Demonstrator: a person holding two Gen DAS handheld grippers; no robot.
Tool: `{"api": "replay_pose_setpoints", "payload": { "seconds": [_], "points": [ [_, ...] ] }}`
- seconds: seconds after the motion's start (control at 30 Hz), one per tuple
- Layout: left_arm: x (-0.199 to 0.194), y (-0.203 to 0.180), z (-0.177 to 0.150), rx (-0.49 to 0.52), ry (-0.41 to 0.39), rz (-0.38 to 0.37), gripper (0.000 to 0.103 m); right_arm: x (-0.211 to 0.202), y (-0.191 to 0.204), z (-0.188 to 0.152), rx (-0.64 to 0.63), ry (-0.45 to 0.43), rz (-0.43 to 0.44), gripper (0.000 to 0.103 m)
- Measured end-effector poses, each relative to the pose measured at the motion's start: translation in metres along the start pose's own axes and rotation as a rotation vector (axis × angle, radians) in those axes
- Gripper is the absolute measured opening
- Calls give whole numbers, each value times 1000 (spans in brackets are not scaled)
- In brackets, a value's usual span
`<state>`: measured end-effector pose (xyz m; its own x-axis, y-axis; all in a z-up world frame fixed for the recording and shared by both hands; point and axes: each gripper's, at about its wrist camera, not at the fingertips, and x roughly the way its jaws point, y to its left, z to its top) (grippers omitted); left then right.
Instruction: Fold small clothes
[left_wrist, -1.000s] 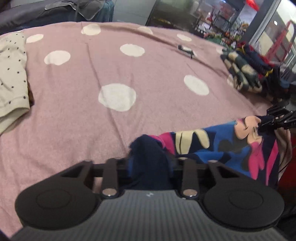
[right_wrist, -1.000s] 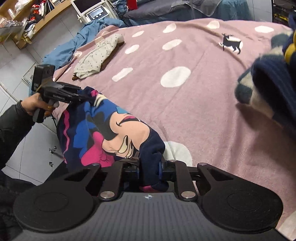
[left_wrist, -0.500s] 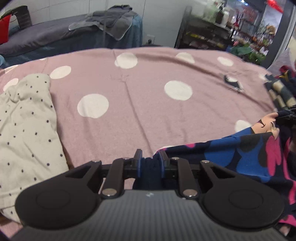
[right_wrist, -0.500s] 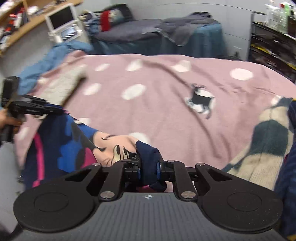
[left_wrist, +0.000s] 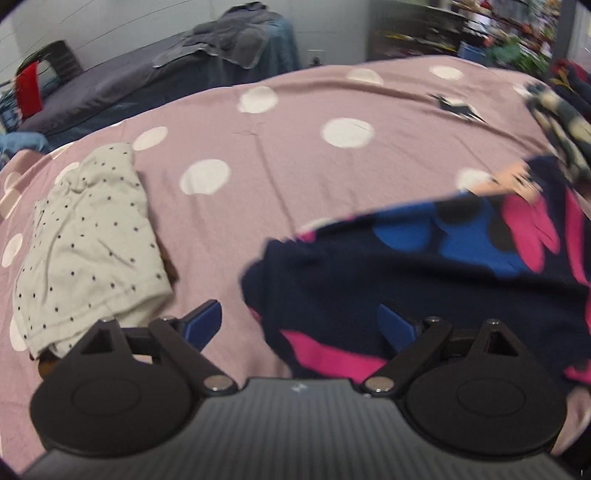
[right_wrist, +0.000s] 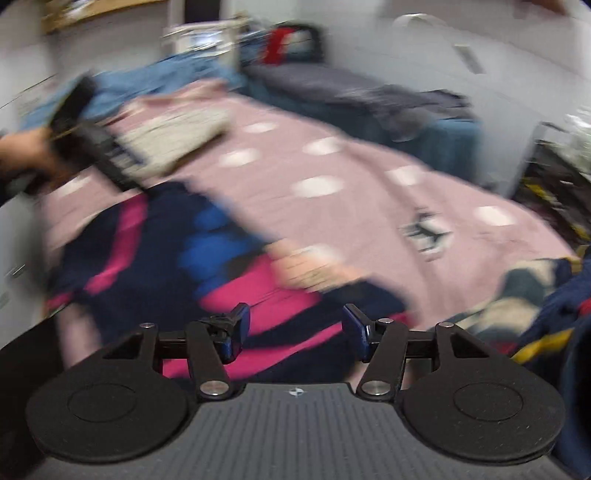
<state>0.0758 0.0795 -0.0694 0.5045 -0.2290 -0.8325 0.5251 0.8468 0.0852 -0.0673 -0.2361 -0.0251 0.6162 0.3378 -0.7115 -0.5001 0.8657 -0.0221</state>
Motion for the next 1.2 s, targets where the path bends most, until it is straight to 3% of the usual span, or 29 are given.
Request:
{"api": "replay_pose_setpoints", "payload": {
  "seconds": [0.2, 0.5, 0.57, 0.63, 0.7, 0.73, 0.77, 0.8, 0.83, 0.9, 1.1, 1.2],
  "points": [
    [-43, -56, -37, 111, 5, -70, 91, -8, 57, -22, -77, 36, 92, 89],
    [-54, -89, -68, 149, 26, -99, 83, 10, 74, -38, -83, 60, 37, 81],
    [-52, -93, -74, 168, 31, -90, 65, 13, 74, -38, -81, 63, 18, 77],
    [-47, -91, -78, 153, 50, -112, 54, 16, 74, -38, -88, 61, 0, 65],
    [-42, -88, -82, 125, 60, -141, 49, 18, 73, -38, -78, 61, 6, 60],
    [-39, -88, -84, 121, 61, -138, 46, 20, 72, -37, -70, 63, 2, 47],
    [-38, -87, -85, 109, 55, -133, 41, 22, 72, -38, -64, 70, -6, 27],
    [-37, -84, -86, 79, 49, -141, 36, 23, 73, -38, -61, 71, -10, 22],
    [-38, -82, -87, 52, 46, -160, 22, 22, 73, -38, -54, 64, -13, 20],
    [-42, -82, -89, 49, 37, -169, 14, 17, 72, -37, -33, 51, -2, 17],
    [-67, -84, -103, 69, 75, -169, 11, -12, 76, -29, -13, 35, 105, 11],
    [-58, -79, -119, 42, 131, -151, 11, -3, 78, -37, -22, 60, 101, 11]
  ]
}}
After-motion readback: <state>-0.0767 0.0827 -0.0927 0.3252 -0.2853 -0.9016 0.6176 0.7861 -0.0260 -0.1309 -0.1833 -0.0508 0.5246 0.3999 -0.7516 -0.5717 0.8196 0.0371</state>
